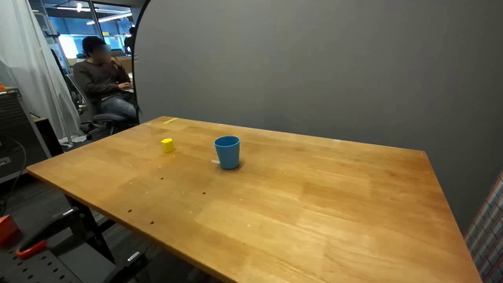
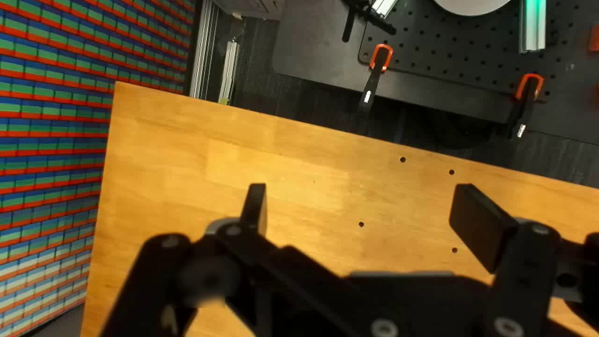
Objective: Put the yellow cube inside the blue cup
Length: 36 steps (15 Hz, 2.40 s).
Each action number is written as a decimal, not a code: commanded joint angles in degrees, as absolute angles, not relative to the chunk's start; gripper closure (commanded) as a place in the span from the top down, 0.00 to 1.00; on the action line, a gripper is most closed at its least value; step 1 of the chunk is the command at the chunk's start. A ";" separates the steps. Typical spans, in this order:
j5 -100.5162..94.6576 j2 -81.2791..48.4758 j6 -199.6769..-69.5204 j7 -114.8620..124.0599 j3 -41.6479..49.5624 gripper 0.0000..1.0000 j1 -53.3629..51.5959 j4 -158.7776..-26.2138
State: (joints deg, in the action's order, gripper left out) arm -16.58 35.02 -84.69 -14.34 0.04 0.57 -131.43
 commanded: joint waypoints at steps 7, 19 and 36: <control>-17.02 35.19 -84.40 -13.76 1.01 1.00 -0.80 -130.69; -2.82 5.68 -107.05 -2.53 -9.58 1.00 -9.59 -122.43; -4.00 -26.22 -117.64 -0.96 -11.98 1.00 -14.89 -102.89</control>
State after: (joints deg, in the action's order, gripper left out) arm -3.49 -23.31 -119.12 -1.21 -12.54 -13.94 -106.28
